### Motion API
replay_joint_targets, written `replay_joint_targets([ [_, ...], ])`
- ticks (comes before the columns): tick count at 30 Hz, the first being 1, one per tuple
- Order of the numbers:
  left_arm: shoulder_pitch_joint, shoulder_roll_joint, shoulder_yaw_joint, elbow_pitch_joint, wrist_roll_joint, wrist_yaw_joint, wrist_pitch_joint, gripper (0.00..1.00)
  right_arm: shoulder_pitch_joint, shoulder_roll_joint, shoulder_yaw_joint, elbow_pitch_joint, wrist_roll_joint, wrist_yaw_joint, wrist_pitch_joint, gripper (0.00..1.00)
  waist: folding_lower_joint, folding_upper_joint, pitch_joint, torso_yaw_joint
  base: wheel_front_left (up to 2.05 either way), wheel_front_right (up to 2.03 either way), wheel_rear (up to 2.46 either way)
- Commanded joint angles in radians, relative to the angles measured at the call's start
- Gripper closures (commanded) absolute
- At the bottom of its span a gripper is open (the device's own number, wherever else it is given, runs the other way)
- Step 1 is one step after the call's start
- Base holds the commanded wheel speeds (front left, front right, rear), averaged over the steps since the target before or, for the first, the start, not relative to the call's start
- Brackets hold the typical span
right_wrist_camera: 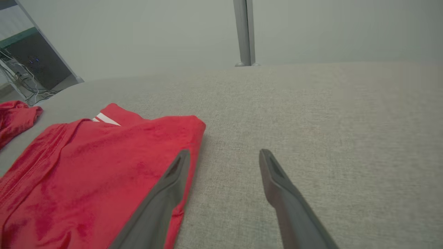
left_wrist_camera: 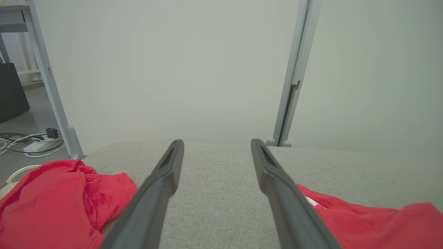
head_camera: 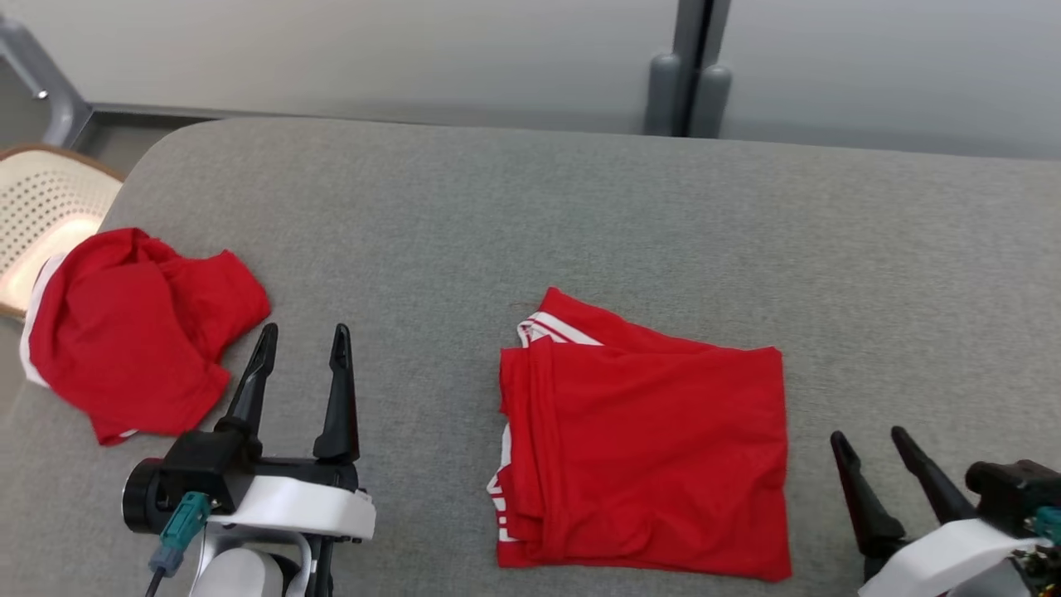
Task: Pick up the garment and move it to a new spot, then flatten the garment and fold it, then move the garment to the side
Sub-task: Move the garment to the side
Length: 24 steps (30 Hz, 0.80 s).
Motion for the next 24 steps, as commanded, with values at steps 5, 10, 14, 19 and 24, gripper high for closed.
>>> replay_joint_targets([
  [5,-0.038,-0.023,0.004,-0.039,0.018,-0.015,-0.006,0.0,-0.055,0.013,0.055,0.14,0.036,0.0,0.021,0.0,0.0,0.0,0.064,0.091,0.0,0.0,0.0],
  [10,-0.035,-0.035,0.013,-0.059,0.023,-0.021,-0.006,0.0,-0.074,0.01,0.078,0.201,0.042,0.0,0.026,0.62,0.0,0.0,0.069,0.106,0.0,0.0,0.0],
  [14,-0.025,-0.039,0.025,-0.067,0.033,-0.023,-0.006,0.0,-0.088,-0.004,0.095,0.201,0.042,0.0,0.022,1.0,0.0,0.0,0.07,0.101,0.0,0.0,0.0],
  [19,-0.015,-0.043,0.033,-0.073,0.051,-0.029,-0.006,0.0,-0.104,-0.035,0.108,0.162,0.036,-0.001,0.013,1.0,0.0,0.0,0.077,0.056,0.0,0.0,0.0],
  [24,-0.025,-0.044,0.04,-0.084,0.075,-0.036,-0.005,0.0,-0.13,-0.077,0.123,0.135,0.044,-0.001,0.014,1.0,0.0,0.0,0.098,-0.046,0.0,0.0,0.0],
])
